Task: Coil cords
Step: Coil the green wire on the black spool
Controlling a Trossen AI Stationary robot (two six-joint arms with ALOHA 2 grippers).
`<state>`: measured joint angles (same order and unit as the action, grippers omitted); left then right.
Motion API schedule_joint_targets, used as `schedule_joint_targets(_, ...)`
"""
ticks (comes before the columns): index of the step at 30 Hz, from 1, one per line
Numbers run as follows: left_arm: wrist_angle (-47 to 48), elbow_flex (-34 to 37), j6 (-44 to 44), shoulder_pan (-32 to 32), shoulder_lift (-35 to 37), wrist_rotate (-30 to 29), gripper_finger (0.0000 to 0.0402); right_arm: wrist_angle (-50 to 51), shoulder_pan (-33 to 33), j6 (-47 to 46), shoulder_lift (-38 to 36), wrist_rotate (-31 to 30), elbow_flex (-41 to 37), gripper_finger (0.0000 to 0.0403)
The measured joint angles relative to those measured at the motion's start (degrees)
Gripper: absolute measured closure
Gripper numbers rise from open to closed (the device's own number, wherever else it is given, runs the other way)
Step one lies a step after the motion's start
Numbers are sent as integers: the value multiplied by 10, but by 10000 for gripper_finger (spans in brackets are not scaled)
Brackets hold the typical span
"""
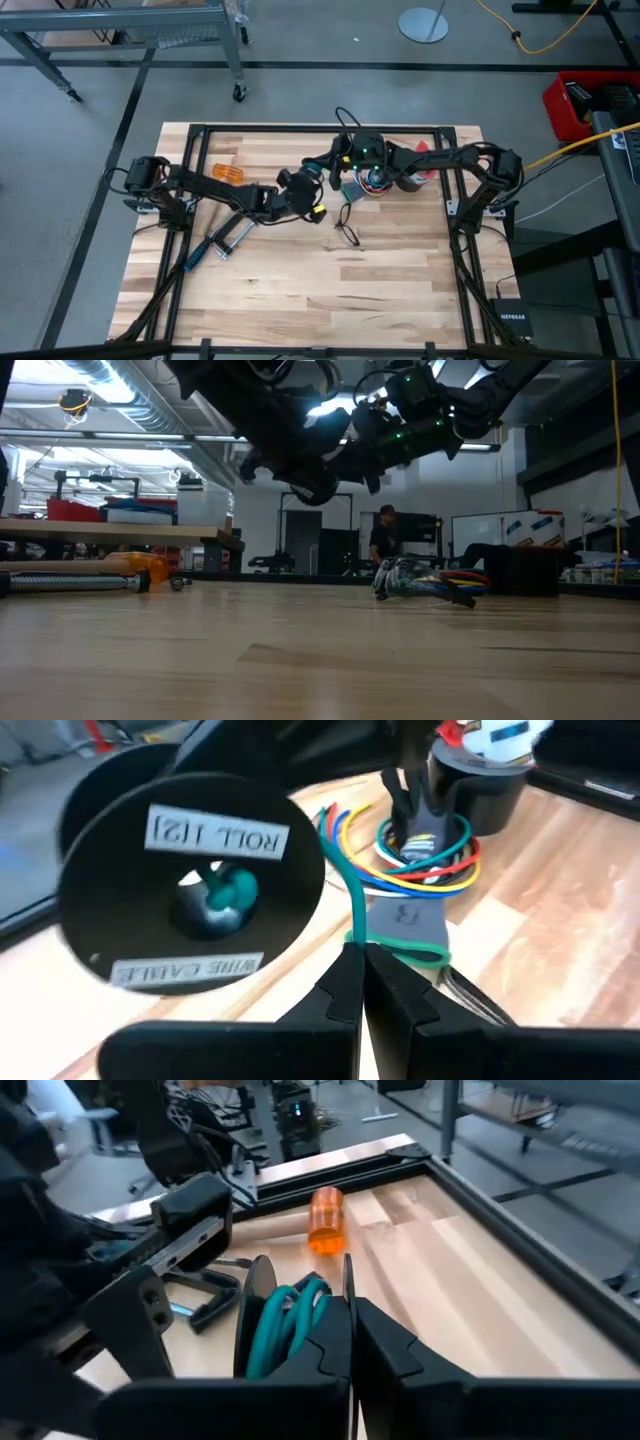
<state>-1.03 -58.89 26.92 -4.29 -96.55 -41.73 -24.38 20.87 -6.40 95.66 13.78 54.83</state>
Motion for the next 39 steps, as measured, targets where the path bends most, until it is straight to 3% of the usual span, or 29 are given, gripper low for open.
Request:
schedule_joint_targets(7,4,0,1,-14,0,-52,401,0,33,-64,0,79,0,400)
schedule_joint_targets(16,6,0,7,-15,0,-59,401,-77,56,-130,0,188,0,400)
schedule_joint_targets(29,6,0,-16,-41,0,-97,401,-87,70,-119,0,218,0,400)
schedule_joint_targets(39,-2,0,109,-46,0,-94,377,-140,73,-111,0,179,0,400)
